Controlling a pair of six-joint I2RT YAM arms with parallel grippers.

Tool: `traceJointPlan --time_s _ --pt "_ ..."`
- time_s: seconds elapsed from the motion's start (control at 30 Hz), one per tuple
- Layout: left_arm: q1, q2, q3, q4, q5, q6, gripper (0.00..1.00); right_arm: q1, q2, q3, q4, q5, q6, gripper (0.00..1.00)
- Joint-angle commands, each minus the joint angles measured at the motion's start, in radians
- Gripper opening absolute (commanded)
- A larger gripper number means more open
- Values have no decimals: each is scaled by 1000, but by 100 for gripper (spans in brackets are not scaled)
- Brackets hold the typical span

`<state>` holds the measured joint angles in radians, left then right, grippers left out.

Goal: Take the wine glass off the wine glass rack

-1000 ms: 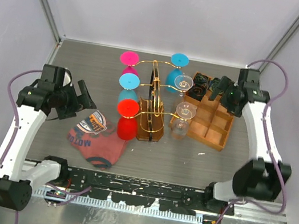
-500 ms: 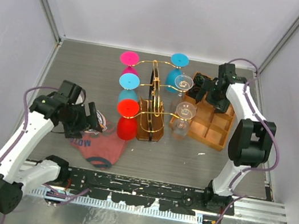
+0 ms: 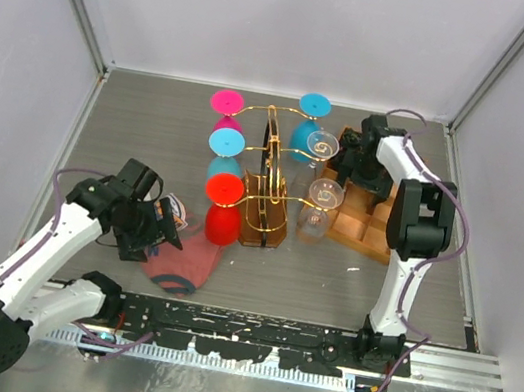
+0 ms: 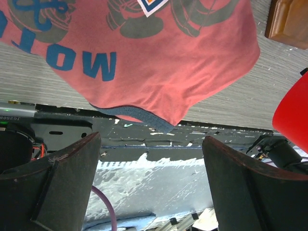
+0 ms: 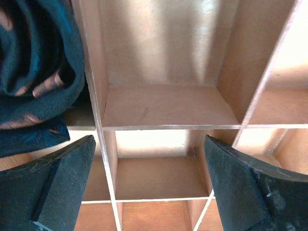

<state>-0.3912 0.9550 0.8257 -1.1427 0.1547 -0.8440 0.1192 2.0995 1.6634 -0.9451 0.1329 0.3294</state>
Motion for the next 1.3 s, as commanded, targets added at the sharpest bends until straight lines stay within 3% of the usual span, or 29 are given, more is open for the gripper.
traceJointPlan --time_s 0.0,0.13,0.77,1.1,1.27 --pt "-6 -8 -22 32 8 -37 92 -61 0 71 -51 135 -35 100" --pt "-18 13 -29 43 10 -55 93 -97 22 93 -76 189 -61 100" --pt "-55 62 -25 57 11 -72 93 -313 144 284 -108 175 -66 100" --pt "-64 76 -19 46 -2 -74 93 -358 202 387 -128 264 -61 100" --pt "-67 76 -24 36 -19 -70 93 -318 125 410 -106 287 -66 100"
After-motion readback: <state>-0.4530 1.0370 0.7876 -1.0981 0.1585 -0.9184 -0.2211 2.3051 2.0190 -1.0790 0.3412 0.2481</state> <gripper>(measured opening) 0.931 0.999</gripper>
